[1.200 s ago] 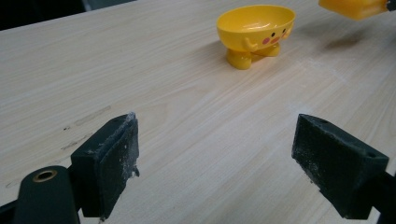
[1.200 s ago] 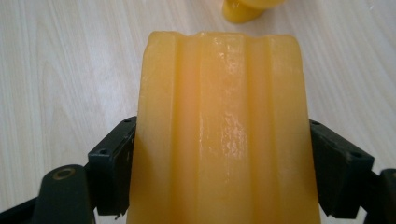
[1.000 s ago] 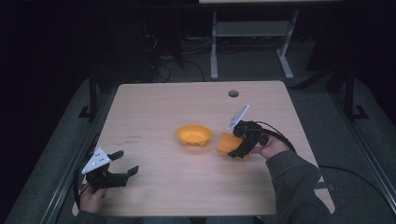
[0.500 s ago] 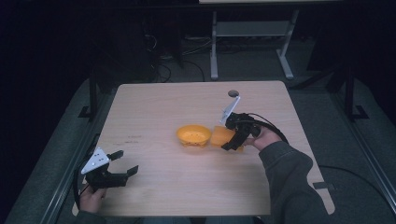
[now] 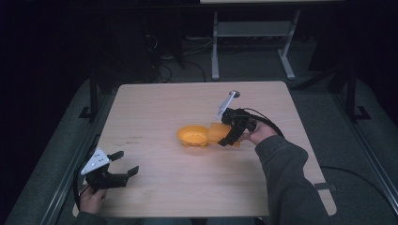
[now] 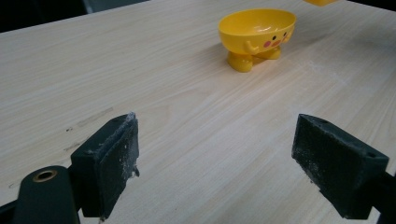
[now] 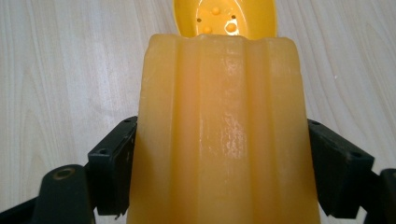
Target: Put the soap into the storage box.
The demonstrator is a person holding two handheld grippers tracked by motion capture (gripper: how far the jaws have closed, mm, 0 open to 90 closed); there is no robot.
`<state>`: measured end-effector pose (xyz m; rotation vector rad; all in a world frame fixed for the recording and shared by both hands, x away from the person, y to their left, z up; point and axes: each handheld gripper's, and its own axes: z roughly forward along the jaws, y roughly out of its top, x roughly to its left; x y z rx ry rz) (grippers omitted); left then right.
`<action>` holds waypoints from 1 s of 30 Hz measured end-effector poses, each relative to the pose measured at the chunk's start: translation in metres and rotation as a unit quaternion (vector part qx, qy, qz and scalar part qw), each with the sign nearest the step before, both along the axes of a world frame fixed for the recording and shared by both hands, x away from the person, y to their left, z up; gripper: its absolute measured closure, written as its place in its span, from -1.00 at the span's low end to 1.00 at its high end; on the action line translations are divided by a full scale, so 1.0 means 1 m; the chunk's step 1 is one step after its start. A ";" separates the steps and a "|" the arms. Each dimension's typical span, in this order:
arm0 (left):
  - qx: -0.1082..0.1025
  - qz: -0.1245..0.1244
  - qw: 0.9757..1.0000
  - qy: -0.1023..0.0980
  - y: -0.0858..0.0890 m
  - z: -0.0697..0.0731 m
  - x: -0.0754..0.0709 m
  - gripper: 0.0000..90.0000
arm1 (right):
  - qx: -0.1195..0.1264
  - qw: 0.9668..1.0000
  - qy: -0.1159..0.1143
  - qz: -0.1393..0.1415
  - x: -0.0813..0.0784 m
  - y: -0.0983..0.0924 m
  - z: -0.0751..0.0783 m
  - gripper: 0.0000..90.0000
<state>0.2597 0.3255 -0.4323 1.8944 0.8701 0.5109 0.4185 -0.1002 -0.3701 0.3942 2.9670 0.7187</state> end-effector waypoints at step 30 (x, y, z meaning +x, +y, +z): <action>-0.004 0.000 1.000 -0.001 0.000 0.000 0.001 -0.68 | -0.004 0.999 0.008 0.040 0.028 0.050 -0.001 -0.54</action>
